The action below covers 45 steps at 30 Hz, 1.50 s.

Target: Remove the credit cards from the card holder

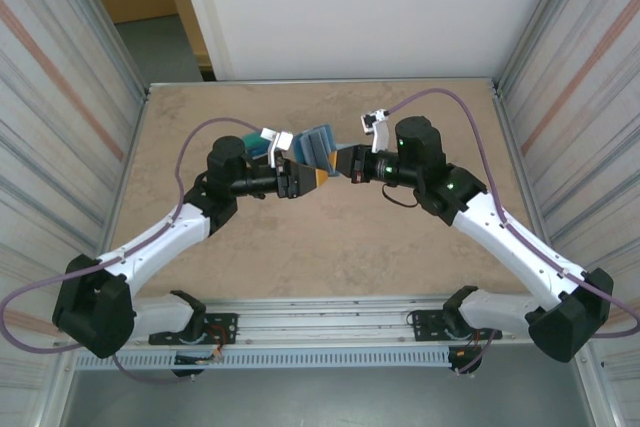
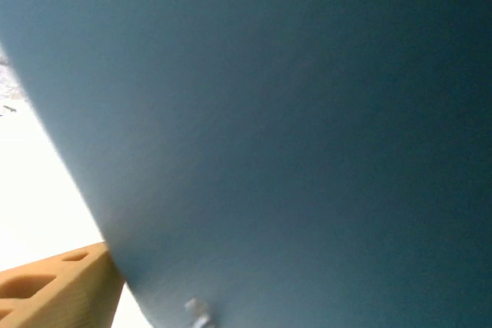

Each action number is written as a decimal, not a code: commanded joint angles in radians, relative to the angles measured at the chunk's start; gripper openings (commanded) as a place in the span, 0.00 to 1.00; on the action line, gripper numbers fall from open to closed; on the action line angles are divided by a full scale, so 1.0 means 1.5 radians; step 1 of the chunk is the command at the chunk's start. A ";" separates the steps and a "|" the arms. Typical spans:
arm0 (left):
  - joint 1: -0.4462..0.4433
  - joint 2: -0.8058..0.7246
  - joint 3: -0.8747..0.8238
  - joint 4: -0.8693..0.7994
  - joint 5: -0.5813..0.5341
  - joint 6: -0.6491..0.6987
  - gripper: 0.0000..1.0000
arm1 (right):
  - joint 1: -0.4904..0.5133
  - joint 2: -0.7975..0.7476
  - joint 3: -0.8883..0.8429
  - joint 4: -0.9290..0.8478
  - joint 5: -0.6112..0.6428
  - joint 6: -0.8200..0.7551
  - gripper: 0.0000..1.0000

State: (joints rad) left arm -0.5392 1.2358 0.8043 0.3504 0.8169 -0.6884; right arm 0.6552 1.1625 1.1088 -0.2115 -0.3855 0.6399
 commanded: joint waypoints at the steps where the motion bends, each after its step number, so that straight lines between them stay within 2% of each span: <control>1: -0.005 -0.017 0.021 0.026 0.020 -0.001 0.90 | 0.007 -0.009 0.025 -0.019 0.026 -0.027 0.00; 6: -0.004 -0.021 0.021 0.021 0.012 -0.001 0.92 | 0.011 -0.004 0.040 -0.043 0.035 -0.038 0.00; 12: -0.003 -0.016 0.022 0.005 -0.021 -0.001 0.96 | 0.037 0.013 0.090 -0.116 0.086 -0.071 0.00; 17: -0.003 0.001 0.030 0.017 -0.003 -0.010 0.97 | 0.062 0.036 0.121 -0.155 0.127 -0.088 0.00; 23: -0.003 0.006 0.033 0.034 0.011 -0.018 0.96 | 0.064 0.042 0.118 -0.144 0.131 -0.087 0.00; 31: -0.003 -0.008 0.021 0.021 -0.001 -0.015 0.66 | 0.056 0.030 0.102 -0.121 0.124 -0.074 0.00; 37: 0.001 -0.014 0.014 0.010 -0.014 -0.011 0.50 | 0.037 0.017 0.078 -0.095 0.090 -0.052 0.00; 42: 0.004 -0.017 0.014 -0.020 -0.026 -0.002 0.33 | 0.031 0.005 0.069 -0.099 0.100 -0.050 0.00; 43: 0.004 -0.017 0.016 -0.022 -0.025 0.000 0.30 | 0.029 0.002 0.066 -0.100 0.103 -0.050 0.01; 45: 0.004 -0.018 0.017 -0.030 -0.024 0.004 0.26 | 0.024 -0.003 0.062 -0.103 0.108 -0.050 0.09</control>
State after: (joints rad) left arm -0.5297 1.2449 0.8177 0.3038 0.7555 -0.7036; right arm 0.7067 1.1854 1.2179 -0.3901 -0.2394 0.5472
